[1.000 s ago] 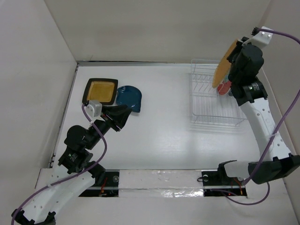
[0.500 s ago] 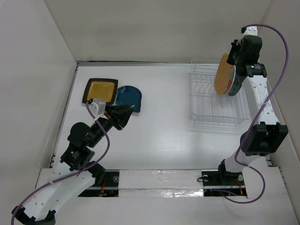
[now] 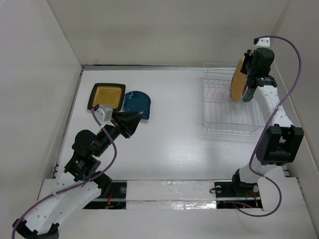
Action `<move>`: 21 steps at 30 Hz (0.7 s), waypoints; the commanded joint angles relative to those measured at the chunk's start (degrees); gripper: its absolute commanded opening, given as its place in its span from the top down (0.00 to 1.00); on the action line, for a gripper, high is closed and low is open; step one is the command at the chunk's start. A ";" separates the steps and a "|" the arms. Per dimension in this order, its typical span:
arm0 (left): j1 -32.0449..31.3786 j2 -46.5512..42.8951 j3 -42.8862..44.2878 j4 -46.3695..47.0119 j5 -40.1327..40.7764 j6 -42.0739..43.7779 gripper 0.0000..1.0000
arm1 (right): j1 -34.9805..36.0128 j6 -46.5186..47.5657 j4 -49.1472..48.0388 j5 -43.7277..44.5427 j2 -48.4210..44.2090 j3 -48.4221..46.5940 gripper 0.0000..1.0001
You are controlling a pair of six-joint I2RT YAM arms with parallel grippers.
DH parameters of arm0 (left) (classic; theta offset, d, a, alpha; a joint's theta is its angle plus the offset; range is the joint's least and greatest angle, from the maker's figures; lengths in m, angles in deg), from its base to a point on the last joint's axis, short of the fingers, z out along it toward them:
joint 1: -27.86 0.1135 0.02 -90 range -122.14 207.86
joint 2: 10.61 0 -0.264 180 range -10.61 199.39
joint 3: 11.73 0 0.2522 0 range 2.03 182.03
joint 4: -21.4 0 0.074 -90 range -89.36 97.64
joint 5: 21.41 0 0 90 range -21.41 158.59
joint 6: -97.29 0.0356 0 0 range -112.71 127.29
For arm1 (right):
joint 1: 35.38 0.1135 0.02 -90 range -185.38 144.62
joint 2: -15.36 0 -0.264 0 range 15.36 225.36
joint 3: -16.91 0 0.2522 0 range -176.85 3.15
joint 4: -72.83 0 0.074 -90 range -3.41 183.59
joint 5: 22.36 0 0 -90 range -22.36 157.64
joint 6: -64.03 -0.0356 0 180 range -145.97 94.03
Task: Load the plates into the dish rack
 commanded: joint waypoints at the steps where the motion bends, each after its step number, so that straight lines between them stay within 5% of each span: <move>1: -0.31 0.34 0.82 2.37 -0.01 0.22 0.72 | 1.06 -0.38 -20.71 3.13 -4.55 1.42 1.00; 21: -0.31 0.60 0.82 2.29 0.51 0.57 0.72 | 2.91 -1.52 -37.50 4.37 -5.26 9.60 1.00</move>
